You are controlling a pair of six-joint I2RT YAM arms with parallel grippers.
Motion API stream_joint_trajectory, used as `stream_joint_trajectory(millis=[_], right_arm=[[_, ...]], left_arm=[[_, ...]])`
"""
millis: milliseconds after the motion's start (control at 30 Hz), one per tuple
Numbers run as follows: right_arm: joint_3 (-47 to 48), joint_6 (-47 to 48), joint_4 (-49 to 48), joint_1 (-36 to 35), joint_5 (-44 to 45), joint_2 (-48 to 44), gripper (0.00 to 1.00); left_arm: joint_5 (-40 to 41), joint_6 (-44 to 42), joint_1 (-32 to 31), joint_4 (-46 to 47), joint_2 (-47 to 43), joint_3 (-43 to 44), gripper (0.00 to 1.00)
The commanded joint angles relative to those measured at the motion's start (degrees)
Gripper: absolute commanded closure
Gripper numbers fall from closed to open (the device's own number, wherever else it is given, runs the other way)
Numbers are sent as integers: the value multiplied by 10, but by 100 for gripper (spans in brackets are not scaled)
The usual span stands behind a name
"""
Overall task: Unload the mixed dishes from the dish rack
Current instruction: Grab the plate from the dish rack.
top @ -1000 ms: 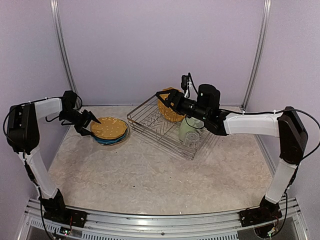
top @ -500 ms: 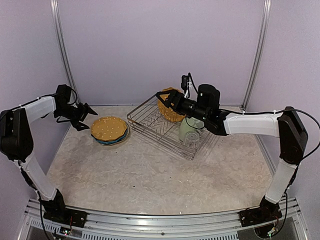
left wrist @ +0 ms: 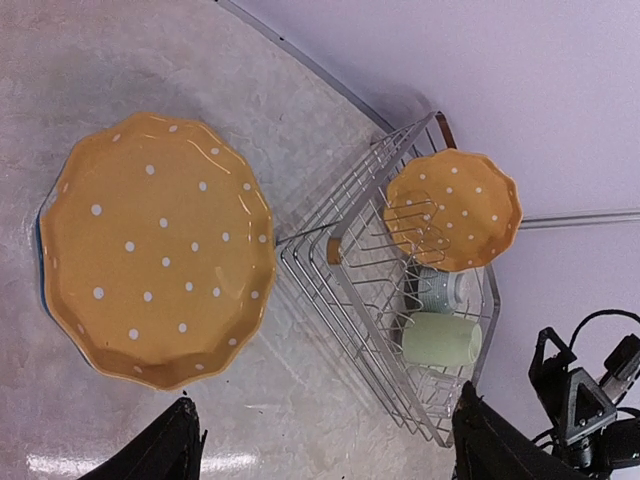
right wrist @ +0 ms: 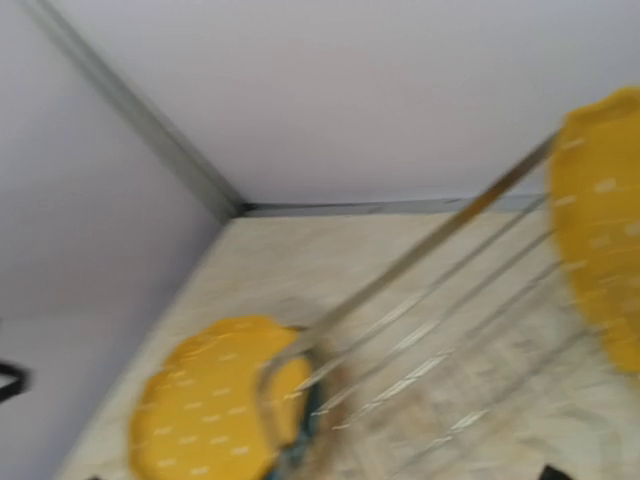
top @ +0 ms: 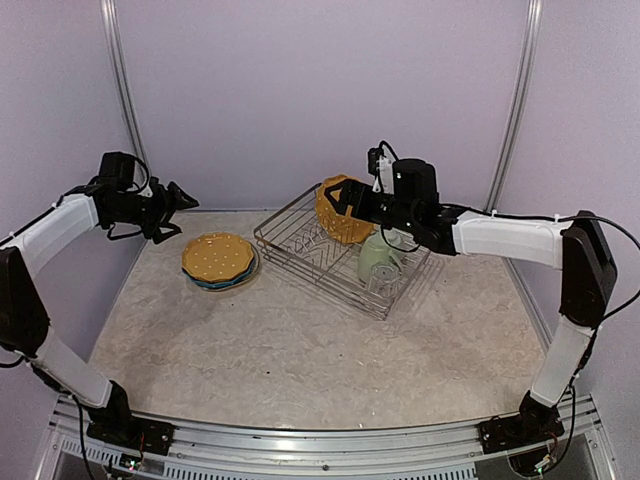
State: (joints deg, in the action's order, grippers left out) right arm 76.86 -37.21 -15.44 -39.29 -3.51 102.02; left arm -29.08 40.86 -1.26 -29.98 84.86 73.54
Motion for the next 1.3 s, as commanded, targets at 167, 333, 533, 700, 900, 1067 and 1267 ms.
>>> stream_joint_trajectory(millis=[167, 333, 533, 700, 900, 1067, 1267], right_arm=[[128, 149, 203, 49, 101, 38, 7], [241, 223, 299, 62, 136, 112, 8], [389, 297, 405, 76, 167, 218, 15], [466, 328, 447, 91, 159, 282, 15], [519, 347, 476, 105, 128, 329, 17], [542, 365, 468, 121, 67, 357, 23], [561, 383, 461, 132, 36, 382, 39]], left_arm=[[41, -39, -59, 6, -57, 15, 16], [31, -34, -84, -37, -61, 76, 15], [32, -78, -88, -44, -75, 103, 10], [27, -143, -92, -29, -58, 102, 10], [-14, -156, -94, 19, -55, 46, 10], [-26, -156, -93, 25, -55, 30, 10], [-30, -154, -94, 28, -56, 24, 10]])
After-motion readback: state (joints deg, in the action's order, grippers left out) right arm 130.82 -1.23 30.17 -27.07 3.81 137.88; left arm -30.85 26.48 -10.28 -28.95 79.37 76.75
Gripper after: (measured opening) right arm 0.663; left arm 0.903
